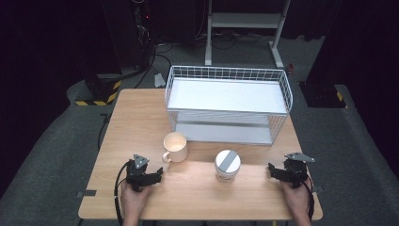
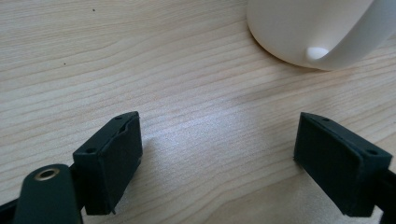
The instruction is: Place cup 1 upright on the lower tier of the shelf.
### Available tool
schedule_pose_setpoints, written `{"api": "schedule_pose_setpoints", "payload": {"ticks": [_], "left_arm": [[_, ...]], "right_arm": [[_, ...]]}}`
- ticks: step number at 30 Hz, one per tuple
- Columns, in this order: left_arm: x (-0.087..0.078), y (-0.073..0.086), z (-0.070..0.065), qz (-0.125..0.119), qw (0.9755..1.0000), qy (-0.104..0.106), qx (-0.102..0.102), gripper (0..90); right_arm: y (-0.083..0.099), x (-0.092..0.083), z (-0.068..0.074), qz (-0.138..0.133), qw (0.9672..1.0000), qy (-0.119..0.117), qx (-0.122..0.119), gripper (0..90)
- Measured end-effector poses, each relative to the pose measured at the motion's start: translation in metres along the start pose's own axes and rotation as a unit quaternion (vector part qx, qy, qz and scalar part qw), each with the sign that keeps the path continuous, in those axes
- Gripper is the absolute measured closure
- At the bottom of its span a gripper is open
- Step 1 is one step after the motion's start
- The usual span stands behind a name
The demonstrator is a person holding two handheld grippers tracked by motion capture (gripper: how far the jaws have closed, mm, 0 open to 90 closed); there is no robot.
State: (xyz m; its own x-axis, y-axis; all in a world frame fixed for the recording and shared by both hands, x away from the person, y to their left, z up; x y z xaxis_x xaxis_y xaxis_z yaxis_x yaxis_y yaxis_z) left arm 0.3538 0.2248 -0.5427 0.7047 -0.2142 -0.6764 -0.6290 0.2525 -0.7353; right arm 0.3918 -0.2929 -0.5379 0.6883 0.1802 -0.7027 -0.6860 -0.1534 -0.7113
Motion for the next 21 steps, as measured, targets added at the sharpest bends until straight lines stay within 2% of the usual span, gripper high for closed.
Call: {"api": "schedule_pose_setpoints", "payload": {"ticks": [21], "left_arm": [[-0.0002, 0.0000, 0.0005, 0.001, 1.0000, -0.001, 0.001, 15.6]], "right_arm": [[0.0015, -0.0018, 0.0017, 0.002, 1.0000, -0.008, -0.002, 14.9]]}}
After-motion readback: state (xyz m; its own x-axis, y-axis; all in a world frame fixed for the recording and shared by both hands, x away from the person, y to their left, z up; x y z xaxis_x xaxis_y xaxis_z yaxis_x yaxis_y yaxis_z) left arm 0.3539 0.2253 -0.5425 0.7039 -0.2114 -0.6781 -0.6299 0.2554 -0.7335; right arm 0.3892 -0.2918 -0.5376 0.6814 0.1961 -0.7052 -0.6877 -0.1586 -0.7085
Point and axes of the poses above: each handheld gripper's, and its own axes: x roughly forward along the jaws, y roughly out of its underside, z roughly to its left, the point moved 2 cm from there along x, roughly forward along the jaws, and after that the axes turned 3 degrees about x, right-handed, at the moved point
